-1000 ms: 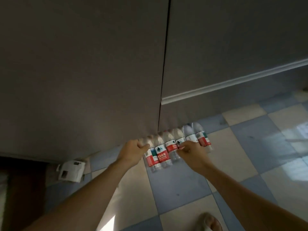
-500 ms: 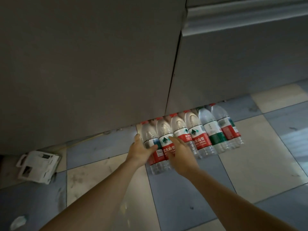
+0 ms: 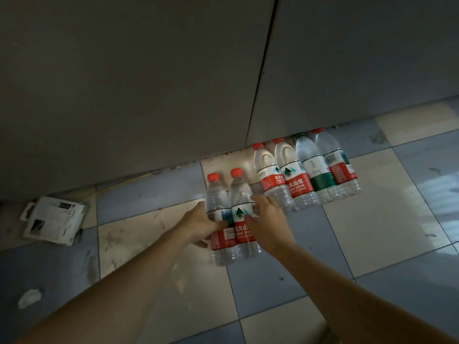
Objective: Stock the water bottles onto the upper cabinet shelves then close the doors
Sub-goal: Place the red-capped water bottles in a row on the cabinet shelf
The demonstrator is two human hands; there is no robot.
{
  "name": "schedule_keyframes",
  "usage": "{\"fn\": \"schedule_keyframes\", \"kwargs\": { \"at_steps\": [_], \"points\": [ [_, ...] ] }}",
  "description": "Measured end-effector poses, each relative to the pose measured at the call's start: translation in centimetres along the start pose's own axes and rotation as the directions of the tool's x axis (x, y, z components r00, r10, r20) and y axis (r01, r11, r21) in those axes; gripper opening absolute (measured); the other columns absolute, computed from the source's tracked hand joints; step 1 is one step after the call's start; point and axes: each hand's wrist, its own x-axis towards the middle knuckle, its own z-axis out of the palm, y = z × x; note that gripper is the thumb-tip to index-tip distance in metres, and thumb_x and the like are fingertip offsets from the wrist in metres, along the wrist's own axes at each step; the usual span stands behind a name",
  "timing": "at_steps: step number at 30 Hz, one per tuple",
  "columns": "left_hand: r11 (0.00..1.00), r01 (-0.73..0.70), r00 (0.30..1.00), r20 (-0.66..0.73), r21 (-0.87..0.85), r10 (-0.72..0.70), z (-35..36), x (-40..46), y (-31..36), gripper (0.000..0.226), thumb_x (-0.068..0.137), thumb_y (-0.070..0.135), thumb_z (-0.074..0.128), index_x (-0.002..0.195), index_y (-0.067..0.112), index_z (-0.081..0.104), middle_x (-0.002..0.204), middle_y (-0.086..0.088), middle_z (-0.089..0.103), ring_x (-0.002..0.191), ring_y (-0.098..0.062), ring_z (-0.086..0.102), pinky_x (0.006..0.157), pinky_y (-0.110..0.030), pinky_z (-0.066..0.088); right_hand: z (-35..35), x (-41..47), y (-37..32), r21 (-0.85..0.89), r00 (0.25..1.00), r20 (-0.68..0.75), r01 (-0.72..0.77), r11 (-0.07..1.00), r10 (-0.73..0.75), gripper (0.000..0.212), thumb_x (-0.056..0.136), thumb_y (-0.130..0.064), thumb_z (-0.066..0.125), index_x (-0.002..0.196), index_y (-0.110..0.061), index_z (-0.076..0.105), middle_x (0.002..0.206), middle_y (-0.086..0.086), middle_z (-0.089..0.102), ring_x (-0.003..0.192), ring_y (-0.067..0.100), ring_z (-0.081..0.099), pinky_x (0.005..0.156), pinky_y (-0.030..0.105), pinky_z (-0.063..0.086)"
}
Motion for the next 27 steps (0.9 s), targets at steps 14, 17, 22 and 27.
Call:
{"fn": "schedule_keyframes", "kwargs": {
  "at_steps": [14, 17, 22, 27],
  "points": [
    [0.934, -0.271, 0.937, -0.286, -0.235, 0.2, -1.5, 4.8, 1.4, 0.054, 0.084, 0.023, 0.078, 0.127, 0.03, 0.046, 0.111, 0.003, 0.067, 0.102, -0.019, 0.065, 0.088, -0.035, 0.056, 1.4, 8.8, -3.3, 0.086, 0.997, 0.07, -0.019, 0.996, 0.013, 0.068, 0.09, -0.019, 0.071, 0.148, -0.013, 0.038, 0.097, -0.007, 0.061, 0.108, 0.022, 0.062, 0.086, 0.032, 0.053],
    [0.898, -0.302, 0.937, -0.273, -0.321, 0.218, -1.8, 4.3, 1.1, 0.075, 0.082, 0.017, 0.08, 0.14, 0.037, 0.036, 0.104, 0.011, 0.064, 0.099, -0.01, 0.065, 0.065, -0.011, 0.048, 1.3, 8.6, -3.3, 0.182, 0.998, 0.064, -0.004, 0.983, -0.008, 0.075, 0.087, -0.012, 0.072, 0.152, -0.017, 0.034, 0.116, -0.002, 0.062, 0.106, 0.017, 0.061, 0.075, 0.018, 0.05],
    [0.886, -0.371, 0.904, -0.327, -0.277, 0.276, -3.3, 1.9, 1.5, 0.092, 0.078, 0.02, 0.084, 0.153, 0.03, 0.033, 0.129, 0.003, 0.058, 0.117, -0.015, 0.057, 0.097, -0.034, 0.05, -1.3, 6.2, -4.2, 0.315, 0.993, -0.05, 0.113, 0.942, -0.103, 0.075, 0.082, -0.01, 0.079, 0.146, -0.02, 0.043, 0.105, -0.018, 0.061, 0.094, -0.002, 0.06, 0.068, 0.003, 0.048],
    [0.849, -0.519, 0.797, -0.418, -0.104, 0.436, -4.7, -1.7, 2.8, 0.081, 0.079, 0.019, 0.083, 0.148, 0.032, 0.042, 0.139, 0.009, 0.053, 0.126, -0.007, 0.049, 0.108, -0.036, 0.043, -4.3, 2.8, -5.3, 0.366, 0.967, -0.206, 0.217, 0.905, -0.148, 0.053, 0.084, -0.021, 0.079, 0.133, -0.023, 0.058, 0.119, -0.008, 0.066, 0.107, 0.001, 0.059, 0.089, 0.012, 0.047]
  ]
}}
